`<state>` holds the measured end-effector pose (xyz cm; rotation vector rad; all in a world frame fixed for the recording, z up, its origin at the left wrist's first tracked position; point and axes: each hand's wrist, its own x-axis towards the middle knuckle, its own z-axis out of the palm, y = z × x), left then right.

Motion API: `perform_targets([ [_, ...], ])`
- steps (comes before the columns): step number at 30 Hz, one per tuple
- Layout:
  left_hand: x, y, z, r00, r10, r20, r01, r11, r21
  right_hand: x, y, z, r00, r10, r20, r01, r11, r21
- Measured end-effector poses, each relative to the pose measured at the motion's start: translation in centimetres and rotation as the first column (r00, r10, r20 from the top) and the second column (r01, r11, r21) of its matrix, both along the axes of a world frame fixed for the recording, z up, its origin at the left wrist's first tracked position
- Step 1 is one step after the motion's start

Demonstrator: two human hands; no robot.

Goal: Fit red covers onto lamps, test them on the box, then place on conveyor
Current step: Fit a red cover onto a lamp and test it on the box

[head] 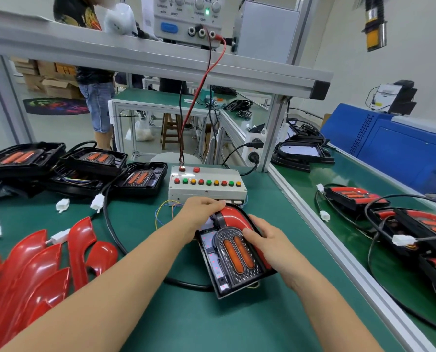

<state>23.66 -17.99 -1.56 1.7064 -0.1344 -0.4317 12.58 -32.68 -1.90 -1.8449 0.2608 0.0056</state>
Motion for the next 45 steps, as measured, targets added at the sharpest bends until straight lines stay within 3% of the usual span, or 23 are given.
perform_targets([
  [5, 0.1, 2.4, 0.3, 0.978, -0.016, 0.207, -0.029, 0.976, 0.214, 0.9, 0.4, -0.4, 0.998, -0.046, -0.05, 0.042, 0.996, -0.079],
  [14, -1.5, 7.7, 1.1, 0.911, -0.148, 0.385, -0.076, 0.858, 0.509, 1.9, 0.8, -0.2, 0.997, -0.045, -0.065, 0.021, 0.943, -0.332],
  [19, -1.8, 11.8, 2.2, 0.861, -0.149, 0.486, -0.282, 0.656, 0.7, 2.0, 1.6, 0.3, 0.996, -0.04, -0.086, -0.015, 0.829, -0.558],
  [25, -1.2, 19.1, 3.0, 0.842, 0.064, 0.535, -0.51, 0.416, 0.753, 2.2, 2.1, 0.7, 0.99, -0.055, -0.13, -0.041, 0.768, -0.639],
  [29, -0.8, 22.9, 2.0, 0.895, 0.132, 0.425, -0.441, 0.13, 0.888, 2.5, 2.5, 0.8, 0.989, -0.051, -0.139, -0.056, 0.742, -0.668],
  [32, -0.4, 24.6, 0.6, 0.929, 0.123, 0.348, -0.354, 0.029, 0.935, 2.7, 2.7, 0.9, 0.989, -0.051, -0.139, -0.059, 0.726, -0.685],
  [37, 0.3, 25.5, -1.5, 0.909, 0.14, 0.393, -0.405, 0.068, 0.912, 2.9, 2.9, 0.9, 0.991, -0.036, -0.125, -0.066, 0.685, -0.725],
  [42, 0.7, 25.4, -1.1, 0.859, 0.276, 0.431, -0.501, 0.282, 0.818, 2.9, 2.8, 0.9, 0.993, -0.033, -0.116, -0.064, 0.674, -0.736],
  [44, 0.8, 25.8, -0.5, 0.866, 0.278, 0.415, -0.487, 0.284, 0.826, 2.9, 2.8, 0.9, 0.993, -0.035, -0.114, -0.061, 0.674, -0.736],
  [45, 0.8, 26.3, -0.1, 0.874, 0.265, 0.407, -0.469, 0.242, 0.849, 2.8, 2.8, 0.9, 0.993, -0.036, -0.114, -0.06, 0.676, -0.735],
])
